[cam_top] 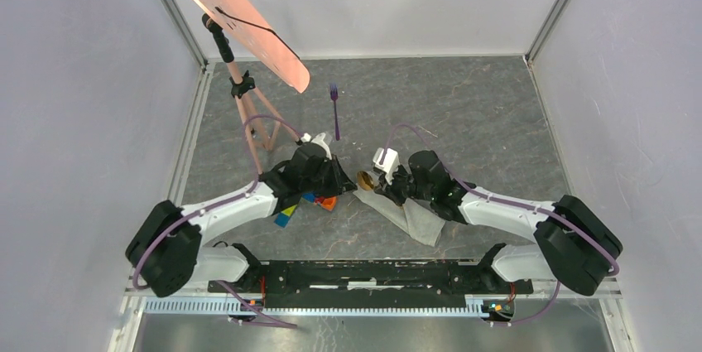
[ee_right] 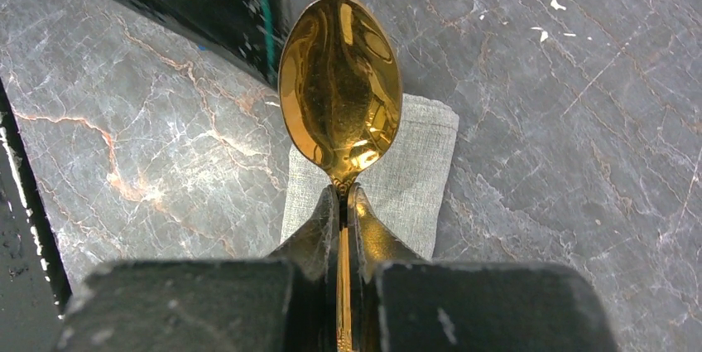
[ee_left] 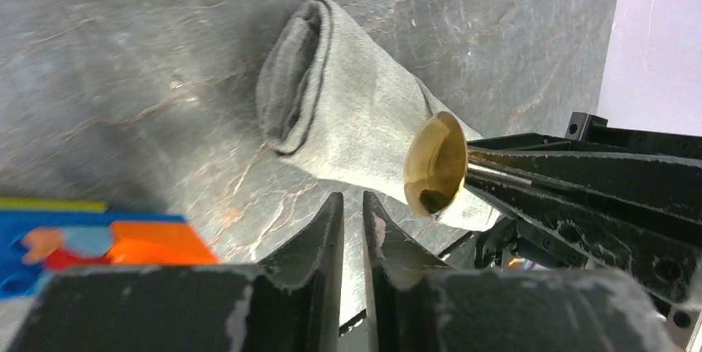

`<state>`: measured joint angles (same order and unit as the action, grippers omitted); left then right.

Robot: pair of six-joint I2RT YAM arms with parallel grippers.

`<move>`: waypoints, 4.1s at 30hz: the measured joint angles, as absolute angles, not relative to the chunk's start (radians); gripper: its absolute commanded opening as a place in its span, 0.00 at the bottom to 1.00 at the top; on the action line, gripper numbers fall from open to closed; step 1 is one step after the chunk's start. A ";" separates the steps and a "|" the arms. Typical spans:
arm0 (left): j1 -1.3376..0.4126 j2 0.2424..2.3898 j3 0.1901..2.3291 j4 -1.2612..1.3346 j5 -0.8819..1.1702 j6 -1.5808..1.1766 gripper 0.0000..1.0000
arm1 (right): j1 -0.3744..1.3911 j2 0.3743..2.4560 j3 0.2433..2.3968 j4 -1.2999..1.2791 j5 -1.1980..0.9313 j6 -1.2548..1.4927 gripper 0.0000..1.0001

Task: Fold the napkin into a case and place the utensils inside
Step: Pick up the spoon from the folded napkin, then pick up the fork from the center of the board, then pass from the left arm to the right

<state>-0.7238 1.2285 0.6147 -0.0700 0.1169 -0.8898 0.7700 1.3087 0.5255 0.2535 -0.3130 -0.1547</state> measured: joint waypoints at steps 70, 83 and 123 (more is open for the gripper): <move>-0.691 1.905 1.359 -0.331 -0.372 -0.704 0.64 | 0.660 0.902 0.571 -0.271 0.246 0.143 0.95; -0.523 2.359 1.994 -0.559 -0.548 -0.564 0.66 | 0.645 0.828 0.512 -0.286 0.159 0.158 0.96; -0.794 1.715 1.356 -0.358 -0.149 -0.739 0.02 | 0.632 1.150 0.507 0.287 -0.247 0.501 0.71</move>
<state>-0.7944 1.7145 1.3563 -0.3584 -0.1486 -0.7395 0.6323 1.1496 0.5068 0.2871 -0.2470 0.5007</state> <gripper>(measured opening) 0.043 0.825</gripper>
